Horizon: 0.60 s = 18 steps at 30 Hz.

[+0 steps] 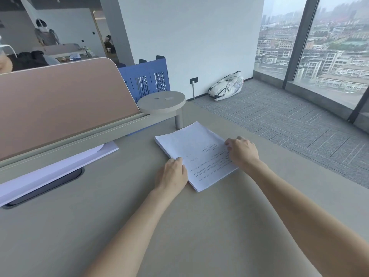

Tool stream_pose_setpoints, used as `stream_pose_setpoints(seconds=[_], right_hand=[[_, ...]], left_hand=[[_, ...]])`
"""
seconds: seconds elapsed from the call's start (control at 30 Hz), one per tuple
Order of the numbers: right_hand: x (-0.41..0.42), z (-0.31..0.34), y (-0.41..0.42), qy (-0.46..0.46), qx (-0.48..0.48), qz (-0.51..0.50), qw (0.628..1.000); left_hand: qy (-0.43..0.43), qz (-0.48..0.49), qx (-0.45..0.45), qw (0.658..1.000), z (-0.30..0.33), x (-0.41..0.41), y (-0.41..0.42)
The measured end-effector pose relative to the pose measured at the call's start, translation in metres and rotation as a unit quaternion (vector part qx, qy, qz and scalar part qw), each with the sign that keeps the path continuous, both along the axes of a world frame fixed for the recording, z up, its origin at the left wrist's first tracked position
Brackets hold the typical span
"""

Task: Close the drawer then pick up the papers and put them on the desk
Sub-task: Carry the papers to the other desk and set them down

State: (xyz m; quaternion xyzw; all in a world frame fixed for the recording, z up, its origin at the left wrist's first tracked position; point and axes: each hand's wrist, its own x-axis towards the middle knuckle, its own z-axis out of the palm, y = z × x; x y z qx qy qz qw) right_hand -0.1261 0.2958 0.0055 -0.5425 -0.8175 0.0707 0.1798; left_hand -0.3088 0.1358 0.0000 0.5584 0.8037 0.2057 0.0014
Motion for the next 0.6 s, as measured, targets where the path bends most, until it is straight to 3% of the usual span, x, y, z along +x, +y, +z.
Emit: stream_pose_setpoints(seconds=[0.33,0.47,0.6], right_hand=[[-0.01,0.003,-0.007,-0.129,0.042,0.006,0.991],[-0.02,0.01,-0.012,-0.101,0.048,0.02,0.994],[-0.036,0.02,-0.024,-0.077,0.063,0.045,0.994]], left_hand=[[-0.005,-0.029,-0.025,0.999,0.003,-0.01,0.001],[-0.051,-0.033,-0.011,0.998,0.009,-0.014,-0.003],[-0.023,-0.021,-0.009,0.999,0.014,-0.024,-0.016]])
